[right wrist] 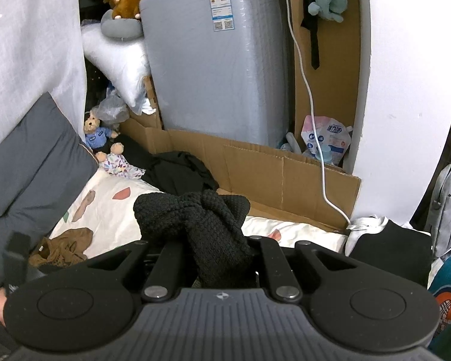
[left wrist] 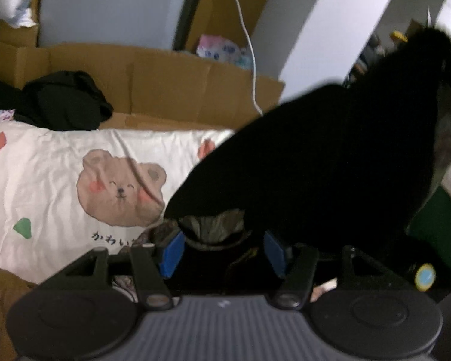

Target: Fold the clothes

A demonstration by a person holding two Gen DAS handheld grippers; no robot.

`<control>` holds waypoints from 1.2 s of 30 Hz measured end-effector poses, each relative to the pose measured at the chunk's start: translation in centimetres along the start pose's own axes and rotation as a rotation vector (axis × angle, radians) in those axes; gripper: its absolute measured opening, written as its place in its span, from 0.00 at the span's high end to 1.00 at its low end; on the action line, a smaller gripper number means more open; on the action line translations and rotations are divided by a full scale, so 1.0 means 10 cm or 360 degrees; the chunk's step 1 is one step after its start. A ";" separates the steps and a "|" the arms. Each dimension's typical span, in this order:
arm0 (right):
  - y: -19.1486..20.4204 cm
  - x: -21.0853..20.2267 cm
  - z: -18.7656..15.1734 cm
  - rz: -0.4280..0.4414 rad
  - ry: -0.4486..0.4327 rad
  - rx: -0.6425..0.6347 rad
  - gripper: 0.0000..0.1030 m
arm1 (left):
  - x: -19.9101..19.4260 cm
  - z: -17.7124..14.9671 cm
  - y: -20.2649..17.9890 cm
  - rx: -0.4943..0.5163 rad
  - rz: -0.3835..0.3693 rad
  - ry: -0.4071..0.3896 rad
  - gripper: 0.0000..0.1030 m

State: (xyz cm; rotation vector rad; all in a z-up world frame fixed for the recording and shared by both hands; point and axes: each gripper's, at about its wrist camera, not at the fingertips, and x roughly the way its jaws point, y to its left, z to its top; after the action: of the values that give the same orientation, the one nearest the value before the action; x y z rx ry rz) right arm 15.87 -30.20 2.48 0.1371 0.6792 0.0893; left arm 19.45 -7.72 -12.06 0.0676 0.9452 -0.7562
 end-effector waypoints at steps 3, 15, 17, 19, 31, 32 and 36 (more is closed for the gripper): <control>0.01 0.01 0.02 0.0015 0.0007 0.0011 0.88 | 0.15 -0.03 -0.03 0.0058 0.0011 0.0009 0.32; 0.01 0.05 0.00 0.0063 0.0048 0.0001 0.88 | 0.79 -0.06 -0.09 0.0299 0.0085 -0.0012 0.28; -0.01 0.06 0.01 0.0059 0.0048 0.0006 0.88 | 0.82 -0.05 -0.07 0.0307 0.0062 -0.0050 0.36; -0.03 0.07 0.01 0.0050 0.0047 0.0011 0.88 | 0.84 -0.03 -0.06 0.0301 0.0039 -0.0074 0.52; -0.14 -0.03 0.04 0.0032 -0.0009 0.0028 0.88 | 0.28 0.17 0.03 0.0245 0.0068 -0.0242 0.93; -0.15 -0.05 0.05 0.0033 -0.0021 0.0033 0.88 | 0.13 0.21 0.04 0.0236 0.0080 -0.0279 0.94; -0.15 -0.16 0.10 0.0059 -0.0073 0.0040 0.88 | -0.48 0.35 0.08 0.0175 0.0127 -0.0426 0.94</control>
State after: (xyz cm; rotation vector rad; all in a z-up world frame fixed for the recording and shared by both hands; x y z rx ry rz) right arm 15.26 -31.99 4.01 0.1753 0.6325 0.1131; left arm 20.77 -5.72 -6.51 0.0976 0.6428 -0.7225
